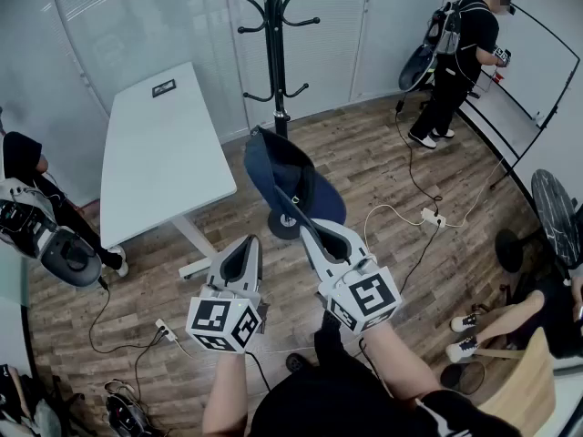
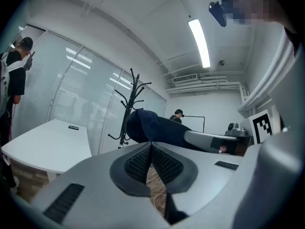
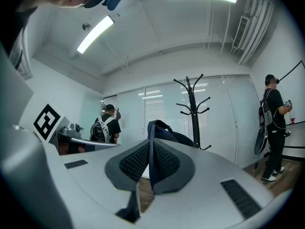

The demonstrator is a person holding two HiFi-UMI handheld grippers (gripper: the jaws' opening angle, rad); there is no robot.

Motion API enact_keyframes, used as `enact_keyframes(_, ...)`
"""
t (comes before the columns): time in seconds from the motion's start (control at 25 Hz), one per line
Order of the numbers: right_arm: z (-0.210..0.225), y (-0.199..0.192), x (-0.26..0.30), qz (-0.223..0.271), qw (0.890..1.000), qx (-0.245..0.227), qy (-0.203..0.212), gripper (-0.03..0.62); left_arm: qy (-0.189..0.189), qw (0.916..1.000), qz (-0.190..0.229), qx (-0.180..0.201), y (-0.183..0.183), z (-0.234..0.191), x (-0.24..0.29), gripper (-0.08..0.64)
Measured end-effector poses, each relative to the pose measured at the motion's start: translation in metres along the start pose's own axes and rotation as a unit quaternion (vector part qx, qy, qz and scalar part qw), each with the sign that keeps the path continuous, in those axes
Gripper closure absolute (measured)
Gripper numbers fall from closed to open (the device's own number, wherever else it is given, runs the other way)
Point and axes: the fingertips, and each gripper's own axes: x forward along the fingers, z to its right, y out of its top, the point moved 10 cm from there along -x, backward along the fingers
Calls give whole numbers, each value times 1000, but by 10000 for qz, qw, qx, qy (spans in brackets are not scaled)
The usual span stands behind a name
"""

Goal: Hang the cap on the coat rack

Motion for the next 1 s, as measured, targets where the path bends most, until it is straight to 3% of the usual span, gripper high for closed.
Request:
enact_keyframes(0.48,1,10,2,105,9998,-169,-13,551,-23,10000,35,59,5,2,2,545)
enact_keyframes(1.0,16,33,14,586,9980,-241,72,551,-113,9997,98,213,19,-5,22,545)
